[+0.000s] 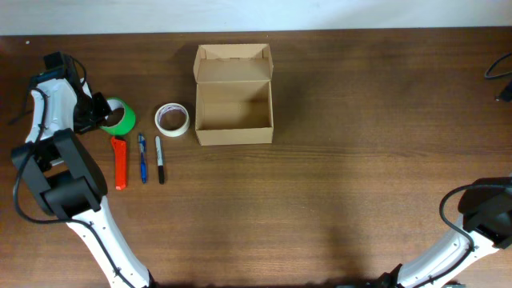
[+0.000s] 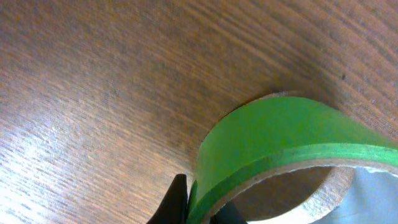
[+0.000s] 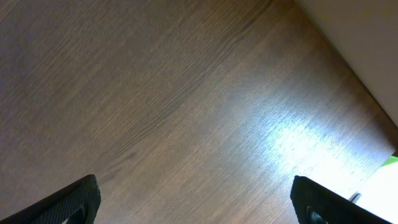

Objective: Pack container
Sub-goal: 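Grasp the green tape roll with the left gripper, then carry the green tape into the box and release it, then move the left gripper to the white masking tape and grasp it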

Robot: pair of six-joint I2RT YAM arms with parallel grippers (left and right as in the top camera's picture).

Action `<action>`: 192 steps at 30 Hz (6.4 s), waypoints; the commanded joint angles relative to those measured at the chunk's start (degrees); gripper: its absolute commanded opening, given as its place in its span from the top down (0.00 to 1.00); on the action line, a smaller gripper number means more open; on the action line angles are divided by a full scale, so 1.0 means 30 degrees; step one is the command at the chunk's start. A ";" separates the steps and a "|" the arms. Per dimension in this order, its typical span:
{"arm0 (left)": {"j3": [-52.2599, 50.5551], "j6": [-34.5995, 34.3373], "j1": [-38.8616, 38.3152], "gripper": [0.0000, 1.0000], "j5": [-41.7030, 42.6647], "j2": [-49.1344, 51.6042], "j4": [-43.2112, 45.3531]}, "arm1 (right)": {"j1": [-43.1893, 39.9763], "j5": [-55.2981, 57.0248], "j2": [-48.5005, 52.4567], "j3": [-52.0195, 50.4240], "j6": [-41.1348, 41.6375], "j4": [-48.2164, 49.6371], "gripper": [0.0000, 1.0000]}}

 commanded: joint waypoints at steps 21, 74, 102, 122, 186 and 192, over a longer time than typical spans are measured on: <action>1.7850 0.6317 -0.2368 0.98 0.1821 0.0197 -0.9216 | 0.0036 0.0233 -0.0197 -0.0029 0.0007 0.0066 0.01; 1.5846 1.4710 -1.3784 0.98 0.2951 0.6062 -0.8990 | 0.0036 0.0233 -0.0197 -0.0029 0.0007 0.0066 0.01; 1.4863 1.4192 -1.3857 0.98 0.1428 0.6113 -0.6739 | 0.0036 0.0233 -0.0197 -0.0029 0.0007 0.0066 0.01; 1.4870 1.3661 -1.3814 0.60 0.0372 0.3978 -0.8371 | 0.0036 0.0233 -0.0197 -0.0029 0.0007 0.0066 0.01; 0.1115 0.7147 -0.4925 0.60 0.2528 0.1836 -0.2448 | 0.0036 0.0233 -0.0197 -0.0029 0.0007 0.0066 0.01; 0.1115 0.7147 -0.4976 0.95 0.2528 0.1843 -0.2244 | 0.0036 0.0233 -0.0197 -0.0029 0.0007 0.0066 0.01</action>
